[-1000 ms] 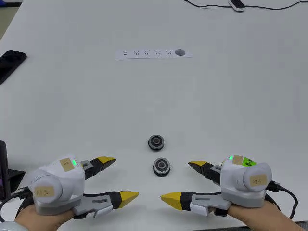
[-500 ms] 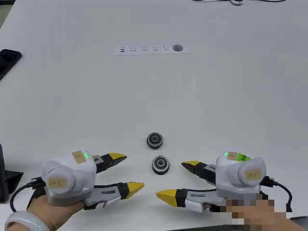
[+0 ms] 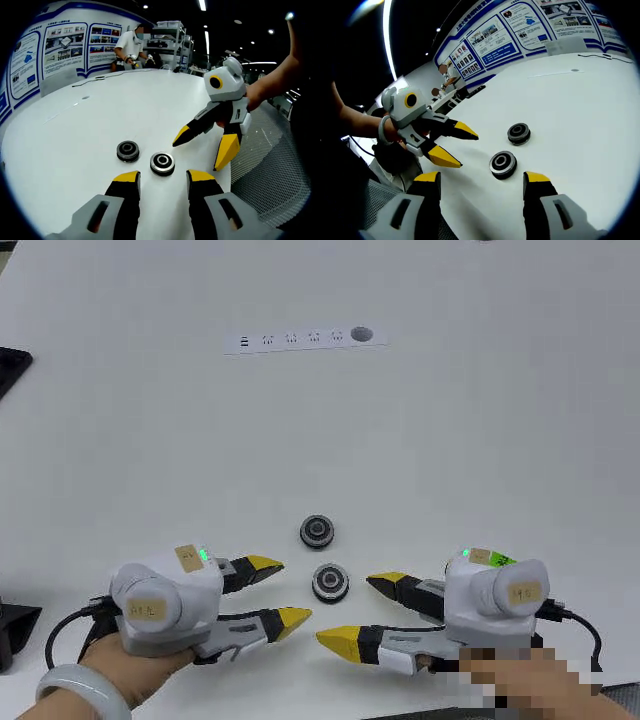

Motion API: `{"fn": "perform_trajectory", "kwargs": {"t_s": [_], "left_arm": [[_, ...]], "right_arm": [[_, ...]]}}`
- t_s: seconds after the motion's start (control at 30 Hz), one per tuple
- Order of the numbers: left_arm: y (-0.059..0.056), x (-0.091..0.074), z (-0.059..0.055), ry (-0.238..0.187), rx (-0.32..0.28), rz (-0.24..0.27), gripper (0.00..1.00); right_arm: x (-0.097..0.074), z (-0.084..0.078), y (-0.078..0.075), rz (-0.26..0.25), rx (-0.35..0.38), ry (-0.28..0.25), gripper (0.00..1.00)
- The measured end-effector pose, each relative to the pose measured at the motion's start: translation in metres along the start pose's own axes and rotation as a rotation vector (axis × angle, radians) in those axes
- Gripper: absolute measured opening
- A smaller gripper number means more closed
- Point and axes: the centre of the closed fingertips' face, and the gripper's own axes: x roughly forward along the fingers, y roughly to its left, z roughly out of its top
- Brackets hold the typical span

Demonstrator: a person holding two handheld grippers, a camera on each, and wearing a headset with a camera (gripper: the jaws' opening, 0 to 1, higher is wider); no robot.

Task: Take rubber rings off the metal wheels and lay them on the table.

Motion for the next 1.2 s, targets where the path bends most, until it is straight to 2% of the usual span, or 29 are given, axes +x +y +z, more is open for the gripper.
{"fn": "perform_trajectory", "kwargs": {"t_s": [0.27,0.6,0.73,0.83,1.2], "left_arm": [[-0.003,0.013,0.007,0.014,0.036,-0.027,0.31],[-0.004,0.031,0.009,0.055,0.101,-0.038,0.23],[-0.002,0.038,0.007,0.083,0.128,-0.029,0.19],[-0.003,0.041,0.009,0.088,0.138,-0.032,0.16],[-0.002,0.05,0.003,0.125,0.163,-0.039,0.15]], "right_arm": [[0.004,-0.001,0.002,0.012,0.021,-0.005,0.66],[0.005,0.005,0.001,0.014,0.043,-0.031,0.65],[0.005,0.005,0.0,0.014,0.049,-0.035,0.65],[0.005,0.005,0.0,0.014,0.054,-0.038,0.65],[0.005,0.008,-0.003,0.012,0.07,-0.052,0.64]]}}
